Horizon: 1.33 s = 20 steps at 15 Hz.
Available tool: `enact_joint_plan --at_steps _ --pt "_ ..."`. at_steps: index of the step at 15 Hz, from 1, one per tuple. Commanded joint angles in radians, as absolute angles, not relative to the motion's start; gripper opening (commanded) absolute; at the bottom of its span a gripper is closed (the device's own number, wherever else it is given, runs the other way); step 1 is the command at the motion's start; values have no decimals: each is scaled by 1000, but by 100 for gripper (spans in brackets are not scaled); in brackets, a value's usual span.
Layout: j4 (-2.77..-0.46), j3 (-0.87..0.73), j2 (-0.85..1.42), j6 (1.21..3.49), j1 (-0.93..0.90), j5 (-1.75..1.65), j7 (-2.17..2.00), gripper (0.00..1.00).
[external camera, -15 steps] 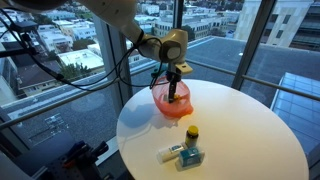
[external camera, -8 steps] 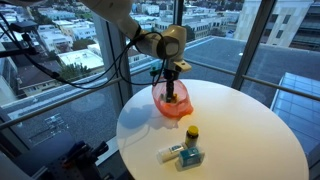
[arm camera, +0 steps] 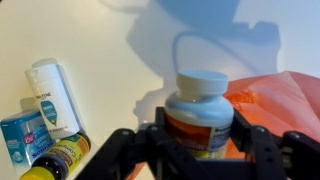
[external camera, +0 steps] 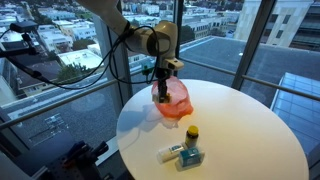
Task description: Remove the white container from the orange plastic bag and put it on the table
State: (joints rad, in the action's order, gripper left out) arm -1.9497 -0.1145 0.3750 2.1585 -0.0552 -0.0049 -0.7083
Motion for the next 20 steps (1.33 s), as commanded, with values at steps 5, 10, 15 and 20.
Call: enact_joint_plan --at_steps 5,10,15,20 --pt "-2221 -96 179 2270 -76 -75 -713 37" --pt "-2285 -105 164 2325 -42 -41 -732 37" --pt "-2283 -131 210 2389 8 -21 -756 37" --pt "-2258 -163 278 2483 41 -1 -763 37"
